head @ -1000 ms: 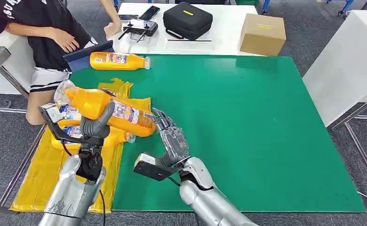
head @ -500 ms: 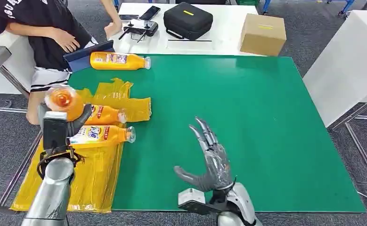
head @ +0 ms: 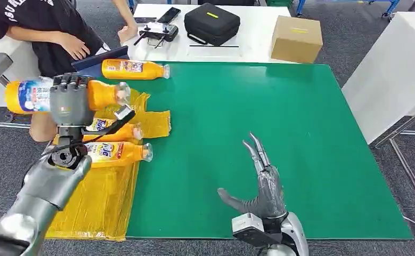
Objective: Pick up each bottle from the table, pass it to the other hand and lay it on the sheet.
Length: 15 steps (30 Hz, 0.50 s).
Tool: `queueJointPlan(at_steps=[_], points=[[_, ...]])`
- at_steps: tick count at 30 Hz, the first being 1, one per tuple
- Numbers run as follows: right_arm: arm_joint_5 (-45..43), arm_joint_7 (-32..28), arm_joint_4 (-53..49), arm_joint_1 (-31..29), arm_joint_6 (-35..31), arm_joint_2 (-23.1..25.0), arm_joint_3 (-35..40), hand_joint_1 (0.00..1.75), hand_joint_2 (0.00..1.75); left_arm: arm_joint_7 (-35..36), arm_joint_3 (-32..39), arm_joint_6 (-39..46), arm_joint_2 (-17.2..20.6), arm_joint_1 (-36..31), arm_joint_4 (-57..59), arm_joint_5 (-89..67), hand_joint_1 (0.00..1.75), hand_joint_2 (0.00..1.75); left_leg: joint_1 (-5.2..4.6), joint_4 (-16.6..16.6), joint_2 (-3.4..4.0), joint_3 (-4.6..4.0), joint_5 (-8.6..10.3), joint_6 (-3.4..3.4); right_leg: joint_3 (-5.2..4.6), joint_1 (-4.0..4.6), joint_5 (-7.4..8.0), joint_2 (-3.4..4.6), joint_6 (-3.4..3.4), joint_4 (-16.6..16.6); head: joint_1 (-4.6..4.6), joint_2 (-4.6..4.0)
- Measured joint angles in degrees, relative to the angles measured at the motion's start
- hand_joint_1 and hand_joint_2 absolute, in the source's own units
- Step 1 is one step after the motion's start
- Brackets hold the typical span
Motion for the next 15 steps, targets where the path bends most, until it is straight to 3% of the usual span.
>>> queueJointPlan(at_steps=[5,15], points=[[-1.3,-0.7,1.4,-1.3,0.1,-0.1,0.2,0.0,1.75,-0.4,-13.6,-0.8,-0.2,-6.3,13.3,0.0,1.75,1.75,-0.02,0.0,0.22,-0.01,0.0,-0.01,0.1,0.0,0.03,0.19,0.03,0.1,0.02,0.0],[-1.8,-0.9,2.9,-1.7,0.0,-0.5,0.9,0.0,1.75,-2.7,-20.5,-5.4,-2.4,-10.4,25.7,0.0,1.75,1.75,-0.01,0.0,0.15,-0.02,-0.02,-0.04,0.03,0.03,0.01,0.17,0.01,0.0,0.02,0.0]])
